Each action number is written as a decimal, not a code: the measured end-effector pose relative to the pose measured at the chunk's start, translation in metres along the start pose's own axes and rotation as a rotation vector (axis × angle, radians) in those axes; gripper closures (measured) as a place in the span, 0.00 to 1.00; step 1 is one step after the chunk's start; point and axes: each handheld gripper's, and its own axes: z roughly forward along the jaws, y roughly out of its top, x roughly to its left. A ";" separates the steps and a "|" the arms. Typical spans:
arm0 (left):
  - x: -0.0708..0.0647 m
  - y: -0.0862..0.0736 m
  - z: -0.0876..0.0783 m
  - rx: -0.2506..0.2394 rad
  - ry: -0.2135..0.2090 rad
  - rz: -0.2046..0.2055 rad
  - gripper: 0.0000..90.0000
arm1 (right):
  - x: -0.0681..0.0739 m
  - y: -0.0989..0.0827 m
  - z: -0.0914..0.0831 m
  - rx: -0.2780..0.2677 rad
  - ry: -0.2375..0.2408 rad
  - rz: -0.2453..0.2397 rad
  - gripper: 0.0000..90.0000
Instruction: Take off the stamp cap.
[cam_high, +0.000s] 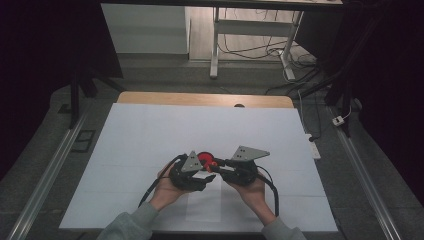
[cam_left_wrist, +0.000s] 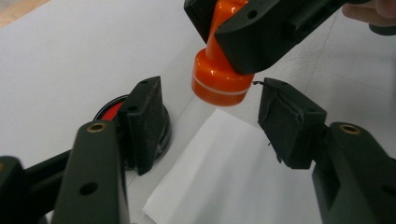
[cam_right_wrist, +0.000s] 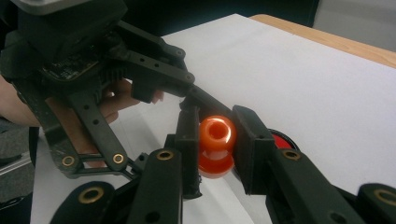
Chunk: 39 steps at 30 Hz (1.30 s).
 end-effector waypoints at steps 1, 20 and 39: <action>0.000 0.000 0.000 0.001 0.000 0.002 0.47 | 0.000 0.000 0.000 0.001 0.001 0.000 0.80; 0.001 0.000 0.004 0.010 -0.017 0.013 0.58 | 0.000 -0.001 0.001 -0.001 0.007 0.002 0.80; 0.001 -0.001 0.005 0.015 -0.021 0.016 0.68 | 0.001 -0.001 0.002 0.001 0.010 -0.001 0.80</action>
